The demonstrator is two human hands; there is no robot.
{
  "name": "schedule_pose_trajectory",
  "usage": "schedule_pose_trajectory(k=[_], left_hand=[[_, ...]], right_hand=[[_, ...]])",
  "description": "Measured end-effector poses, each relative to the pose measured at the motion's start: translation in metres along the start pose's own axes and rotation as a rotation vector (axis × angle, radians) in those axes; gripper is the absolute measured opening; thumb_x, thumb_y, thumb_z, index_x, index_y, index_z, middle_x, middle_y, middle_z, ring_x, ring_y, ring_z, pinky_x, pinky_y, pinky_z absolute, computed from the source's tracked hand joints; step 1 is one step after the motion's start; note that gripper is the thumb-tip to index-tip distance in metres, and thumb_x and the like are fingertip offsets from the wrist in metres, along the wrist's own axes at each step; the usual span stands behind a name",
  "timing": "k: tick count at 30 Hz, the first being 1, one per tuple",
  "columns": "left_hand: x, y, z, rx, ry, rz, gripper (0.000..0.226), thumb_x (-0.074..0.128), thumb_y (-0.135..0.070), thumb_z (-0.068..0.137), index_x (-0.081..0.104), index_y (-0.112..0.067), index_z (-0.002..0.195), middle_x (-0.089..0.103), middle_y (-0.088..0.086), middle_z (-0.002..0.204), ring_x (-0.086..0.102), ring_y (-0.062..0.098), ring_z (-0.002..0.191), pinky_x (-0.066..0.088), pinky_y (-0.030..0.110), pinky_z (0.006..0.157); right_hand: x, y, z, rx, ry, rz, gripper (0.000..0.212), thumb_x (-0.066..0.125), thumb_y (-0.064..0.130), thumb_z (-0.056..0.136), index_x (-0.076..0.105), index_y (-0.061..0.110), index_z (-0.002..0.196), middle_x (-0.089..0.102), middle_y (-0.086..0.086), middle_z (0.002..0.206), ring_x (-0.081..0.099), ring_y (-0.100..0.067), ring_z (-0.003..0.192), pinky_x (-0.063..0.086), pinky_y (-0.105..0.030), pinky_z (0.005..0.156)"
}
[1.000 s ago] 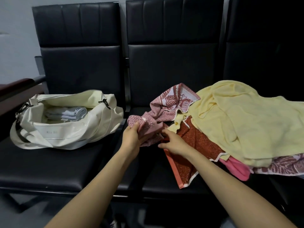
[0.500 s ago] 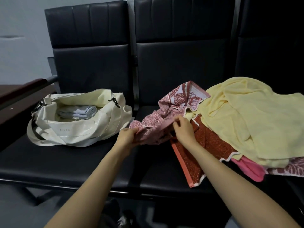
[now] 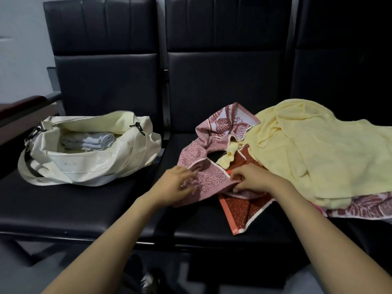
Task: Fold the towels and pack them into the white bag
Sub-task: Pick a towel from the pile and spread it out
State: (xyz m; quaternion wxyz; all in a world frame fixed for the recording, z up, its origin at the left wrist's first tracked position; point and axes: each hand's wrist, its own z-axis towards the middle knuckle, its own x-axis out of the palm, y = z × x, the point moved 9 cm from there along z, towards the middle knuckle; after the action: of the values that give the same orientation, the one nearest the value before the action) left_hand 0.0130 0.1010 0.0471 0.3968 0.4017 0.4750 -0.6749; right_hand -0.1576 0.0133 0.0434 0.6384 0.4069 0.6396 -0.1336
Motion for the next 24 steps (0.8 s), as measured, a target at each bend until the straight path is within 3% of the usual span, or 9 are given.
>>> schedule_pose_trajectory(k=[1, 3, 7, 11, 14, 17, 21, 24], left_hand=[[0.014, -0.007, -0.002, 0.05, 0.133, 0.105, 0.046, 0.049, -0.056, 0.078, 0.066, -0.027, 0.11, 0.063, -0.007, 0.113, 0.054, 0.017, 0.11, 0.037, 0.038, 0.102], [0.034, 0.002, -0.009, 0.007, 0.328, 0.292, 0.048, 0.055, -0.061, 0.079, 0.061, -0.034, 0.117, 0.057, -0.012, 0.122, 0.047, 0.01, 0.121, 0.025, 0.033, 0.106], [0.026, 0.023, -0.018, -0.128, 0.323, 0.32, 0.047, 0.065, -0.05, 0.081, 0.057, -0.034, 0.125, 0.054, -0.008, 0.124, 0.05, 0.012, 0.119, 0.029, 0.032, 0.102], [0.017, 0.038, -0.033, -0.239, 0.32, 0.281, 0.036, 0.06, -0.043, 0.085, 0.06, -0.031, 0.12, 0.055, -0.005, 0.122, 0.058, 0.019, 0.11, 0.043, 0.031, 0.092], [0.017, 0.041, -0.036, -0.278, 0.308, 0.36, 0.035, 0.056, -0.032, 0.084, 0.059, -0.028, 0.119, 0.056, -0.004, 0.123, 0.059, 0.024, 0.109, 0.047, 0.034, 0.087], [0.016, 0.032, -0.032, -0.293, 0.216, 0.398, 0.028, 0.049, -0.023, 0.088, 0.057, -0.021, 0.115, 0.06, 0.001, 0.122, 0.059, 0.028, 0.108, 0.046, 0.035, 0.084], [-0.003, 0.036, -0.031, -0.42, 0.014, 0.06, 0.016, 0.048, -0.021, 0.095, 0.056, -0.017, 0.108, 0.065, 0.009, 0.111, 0.061, 0.032, 0.101, 0.046, 0.037, 0.08], [-0.047, 0.037, -0.025, -0.463, -0.257, -0.205, 0.011, 0.058, -0.02, 0.094, 0.063, -0.013, 0.101, 0.066, 0.005, 0.099, 0.061, 0.022, 0.093, 0.042, 0.029, 0.077]], right_hand=[[0.004, -0.007, -0.002, 0.029, 0.023, -0.006, 0.02, 0.076, 0.018, 0.077, 0.059, 0.029, 0.079, 0.057, 0.007, 0.079, 0.056, -0.013, 0.079, 0.041, -0.028, 0.069], [0.007, -0.019, -0.007, 0.071, 0.028, -0.019, 0.021, 0.075, 0.016, 0.078, 0.058, 0.028, 0.078, 0.055, 0.009, 0.078, 0.056, -0.014, 0.081, 0.04, -0.023, 0.064], [-0.004, -0.036, -0.016, 0.1, -0.05, -0.001, 0.014, 0.068, 0.016, 0.085, 0.059, 0.025, 0.079, 0.062, 0.001, 0.084, 0.058, -0.018, 0.083, 0.038, -0.024, 0.062], [-0.029, -0.047, -0.028, 0.099, -0.255, 0.351, 0.012, 0.066, 0.013, 0.088, 0.065, 0.024, 0.082, 0.068, -0.007, 0.09, 0.06, -0.02, 0.082, 0.041, -0.022, 0.068], [-0.037, -0.049, -0.037, 0.09, -0.345, 0.626, 0.005, 0.065, 0.014, 0.09, 0.07, 0.012, 0.092, 0.067, -0.006, 0.083, 0.059, -0.014, 0.072, 0.043, -0.02, 0.066], [-0.038, -0.051, -0.044, 0.093, -0.371, 0.769, 0.006, 0.065, 0.017, 0.091, 0.069, 0.012, 0.092, 0.064, -0.003, 0.081, 0.056, -0.012, 0.069, 0.044, -0.021, 0.067], [-0.042, -0.058, -0.055, 0.139, -0.305, 0.703, 0.008, 0.062, 0.017, 0.093, 0.068, 0.013, 0.091, 0.063, -0.005, 0.084, 0.055, -0.014, 0.072, 0.045, -0.02, 0.063], [-0.062, -0.059, -0.064, 0.156, -0.285, 0.672, 0.014, 0.055, 0.018, 0.097, 0.065, 0.013, 0.089, 0.062, -0.005, 0.083, 0.056, -0.015, 0.072, 0.048, -0.027, 0.069]])
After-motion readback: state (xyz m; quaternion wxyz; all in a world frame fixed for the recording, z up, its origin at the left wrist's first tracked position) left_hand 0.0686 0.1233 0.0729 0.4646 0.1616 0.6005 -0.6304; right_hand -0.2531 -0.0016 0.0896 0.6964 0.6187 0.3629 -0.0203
